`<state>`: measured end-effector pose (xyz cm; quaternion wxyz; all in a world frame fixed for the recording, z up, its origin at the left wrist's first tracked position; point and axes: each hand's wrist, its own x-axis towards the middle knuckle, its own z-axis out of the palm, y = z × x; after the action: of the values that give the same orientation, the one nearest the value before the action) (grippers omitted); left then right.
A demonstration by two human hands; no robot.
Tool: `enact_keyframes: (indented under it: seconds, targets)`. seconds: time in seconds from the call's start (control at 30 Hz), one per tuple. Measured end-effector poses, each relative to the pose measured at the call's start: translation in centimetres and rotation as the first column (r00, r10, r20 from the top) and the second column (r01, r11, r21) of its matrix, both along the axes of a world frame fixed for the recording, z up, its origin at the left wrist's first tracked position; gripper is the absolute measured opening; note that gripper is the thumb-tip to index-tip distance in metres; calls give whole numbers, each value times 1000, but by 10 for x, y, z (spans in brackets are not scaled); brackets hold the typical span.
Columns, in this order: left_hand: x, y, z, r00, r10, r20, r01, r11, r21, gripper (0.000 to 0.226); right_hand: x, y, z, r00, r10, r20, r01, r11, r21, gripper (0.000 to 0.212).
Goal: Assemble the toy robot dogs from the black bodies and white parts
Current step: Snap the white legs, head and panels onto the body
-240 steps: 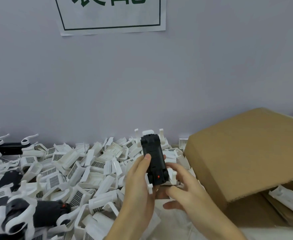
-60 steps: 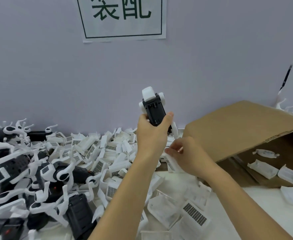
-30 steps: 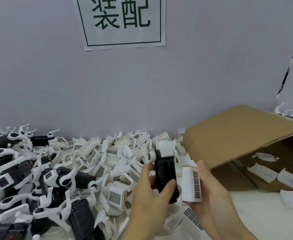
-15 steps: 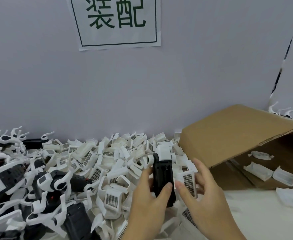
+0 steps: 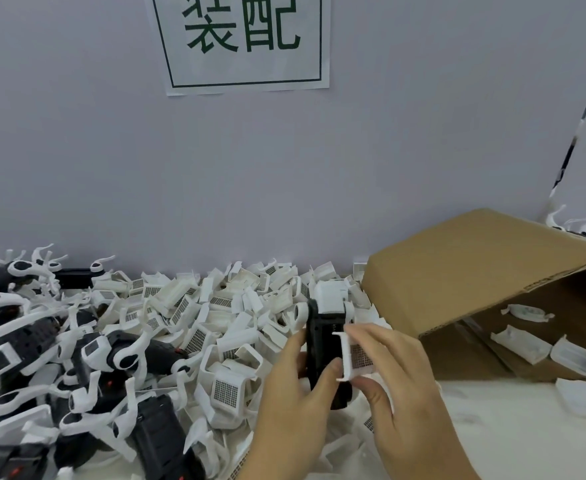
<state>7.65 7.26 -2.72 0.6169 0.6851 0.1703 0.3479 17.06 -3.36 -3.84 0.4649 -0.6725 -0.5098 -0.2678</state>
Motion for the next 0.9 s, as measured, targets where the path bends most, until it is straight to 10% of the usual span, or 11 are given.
enact_keyframes:
  seconds: [0.3, 0.47, 0.9]
  targets:
    - [-12, 0, 2, 995, -99, -26, 93, 981, -172, 41, 0, -2, -2, 993, 116, -25, -117, 992, -51, 67]
    - [-12, -2, 0, 985, -169, 18, 170, 978, -124, 11, -8, -8, 0, 967, 207, -146, -218, 974, -67, 52]
    - [-5, 1, -7, 977, -194, 83, 203, 972, -118, 46, -6, -4, -5, 906, 198, -373, -183, 980, 76, 57]
